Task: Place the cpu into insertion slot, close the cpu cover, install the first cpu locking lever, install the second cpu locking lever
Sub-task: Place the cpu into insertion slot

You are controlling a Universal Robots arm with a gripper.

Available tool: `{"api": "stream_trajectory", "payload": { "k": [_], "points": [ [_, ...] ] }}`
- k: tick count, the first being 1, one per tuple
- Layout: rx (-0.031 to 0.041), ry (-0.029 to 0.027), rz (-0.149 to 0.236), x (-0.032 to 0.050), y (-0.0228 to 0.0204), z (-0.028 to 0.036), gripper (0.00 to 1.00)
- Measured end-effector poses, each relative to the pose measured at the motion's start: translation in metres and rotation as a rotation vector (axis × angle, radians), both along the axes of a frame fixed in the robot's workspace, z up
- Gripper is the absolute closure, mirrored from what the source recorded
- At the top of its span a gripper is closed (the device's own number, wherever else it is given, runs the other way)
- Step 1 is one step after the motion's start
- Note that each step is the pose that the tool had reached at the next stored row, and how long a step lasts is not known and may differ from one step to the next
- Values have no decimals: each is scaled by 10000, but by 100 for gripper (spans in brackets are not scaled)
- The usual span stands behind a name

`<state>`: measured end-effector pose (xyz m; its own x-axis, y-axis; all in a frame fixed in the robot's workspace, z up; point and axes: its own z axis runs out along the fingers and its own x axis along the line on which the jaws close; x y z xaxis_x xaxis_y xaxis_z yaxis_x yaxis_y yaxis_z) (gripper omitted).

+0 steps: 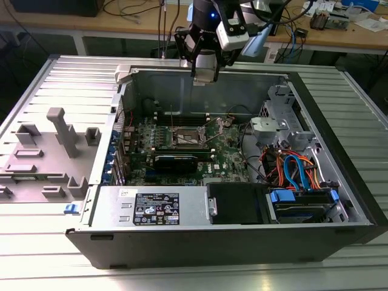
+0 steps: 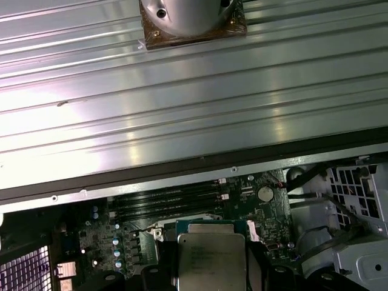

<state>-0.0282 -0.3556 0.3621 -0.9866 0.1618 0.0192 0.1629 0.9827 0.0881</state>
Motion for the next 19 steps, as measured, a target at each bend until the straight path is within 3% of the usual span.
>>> {"api": "stream_trajectory", "payload": {
  "k": [8,13,19],
  "points": [
    [-4,1,-1093,0,-11,-16,46],
    [-4,-1,-1152,0,-42,-17,46],
    [-5,0,-1152,0,-44,-17,46]
  ]
}}
